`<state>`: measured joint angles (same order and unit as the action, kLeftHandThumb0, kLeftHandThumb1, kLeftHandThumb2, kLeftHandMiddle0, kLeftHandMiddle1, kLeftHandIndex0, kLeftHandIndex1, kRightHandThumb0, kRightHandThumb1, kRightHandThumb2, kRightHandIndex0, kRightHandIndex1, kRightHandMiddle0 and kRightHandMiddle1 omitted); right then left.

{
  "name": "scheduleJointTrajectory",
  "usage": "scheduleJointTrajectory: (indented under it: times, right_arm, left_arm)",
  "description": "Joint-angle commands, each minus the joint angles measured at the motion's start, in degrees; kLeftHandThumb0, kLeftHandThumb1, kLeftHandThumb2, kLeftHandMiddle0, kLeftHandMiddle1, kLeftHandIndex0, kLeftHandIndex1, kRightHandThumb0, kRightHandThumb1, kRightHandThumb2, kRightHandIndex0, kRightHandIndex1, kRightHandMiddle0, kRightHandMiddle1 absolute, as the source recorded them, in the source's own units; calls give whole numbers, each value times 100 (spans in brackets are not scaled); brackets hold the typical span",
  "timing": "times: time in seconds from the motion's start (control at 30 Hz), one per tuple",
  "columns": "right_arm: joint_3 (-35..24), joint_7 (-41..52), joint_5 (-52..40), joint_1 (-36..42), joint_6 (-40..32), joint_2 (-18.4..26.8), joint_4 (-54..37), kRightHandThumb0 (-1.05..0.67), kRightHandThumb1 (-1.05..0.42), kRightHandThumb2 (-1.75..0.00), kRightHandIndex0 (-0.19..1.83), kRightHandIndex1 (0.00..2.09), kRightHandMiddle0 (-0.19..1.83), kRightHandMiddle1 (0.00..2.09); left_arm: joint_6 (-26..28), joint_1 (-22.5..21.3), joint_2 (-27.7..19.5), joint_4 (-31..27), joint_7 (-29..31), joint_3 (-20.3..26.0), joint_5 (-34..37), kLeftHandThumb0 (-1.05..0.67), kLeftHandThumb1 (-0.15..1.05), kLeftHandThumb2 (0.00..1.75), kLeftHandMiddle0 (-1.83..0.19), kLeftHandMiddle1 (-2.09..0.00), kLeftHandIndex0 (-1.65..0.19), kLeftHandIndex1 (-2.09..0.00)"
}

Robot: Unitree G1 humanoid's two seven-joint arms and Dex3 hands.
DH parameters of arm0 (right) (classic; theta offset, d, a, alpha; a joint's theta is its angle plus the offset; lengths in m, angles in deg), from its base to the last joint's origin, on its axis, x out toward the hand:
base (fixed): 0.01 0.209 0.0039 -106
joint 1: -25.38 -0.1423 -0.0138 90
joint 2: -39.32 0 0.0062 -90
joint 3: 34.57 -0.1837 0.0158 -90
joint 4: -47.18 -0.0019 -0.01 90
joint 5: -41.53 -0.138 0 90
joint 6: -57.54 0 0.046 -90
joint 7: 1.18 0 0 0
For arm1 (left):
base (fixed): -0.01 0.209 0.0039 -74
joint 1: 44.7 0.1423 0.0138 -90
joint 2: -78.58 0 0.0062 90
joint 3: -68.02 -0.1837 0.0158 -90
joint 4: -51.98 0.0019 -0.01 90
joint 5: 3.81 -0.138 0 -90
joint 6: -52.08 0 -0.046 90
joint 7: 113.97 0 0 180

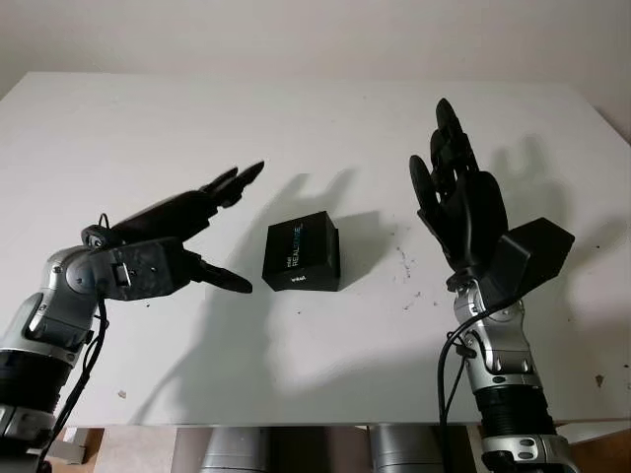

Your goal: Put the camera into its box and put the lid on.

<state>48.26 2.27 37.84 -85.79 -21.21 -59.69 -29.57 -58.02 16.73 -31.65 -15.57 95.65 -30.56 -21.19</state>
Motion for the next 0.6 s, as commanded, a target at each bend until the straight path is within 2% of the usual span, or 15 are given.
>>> scheduleJointTrajectory:
  times: [0.0,0.27,0.57]
  right_arm:
    - [-24,30,-5,-119,128,84,-50,-65,-105,-34,-3,6,5,5]
    - [-108,115,-104,-252,184,134,27,-65,-105,-33,-5,5,3,5]
    - [-109,65,-59,-199,130,167,-14,-66,-105,-33,-5,5,4,5]
  left_arm:
    - [-146,-207,103,157,-48,-120,-54,-90,84,5,13,-6,17,-3]
    - [-151,-389,471,521,-240,-214,-46,-89,88,6,14,-5,19,-2]
    - [232,-382,789,496,-66,-143,407,-88,90,6,16,-5,19,0]
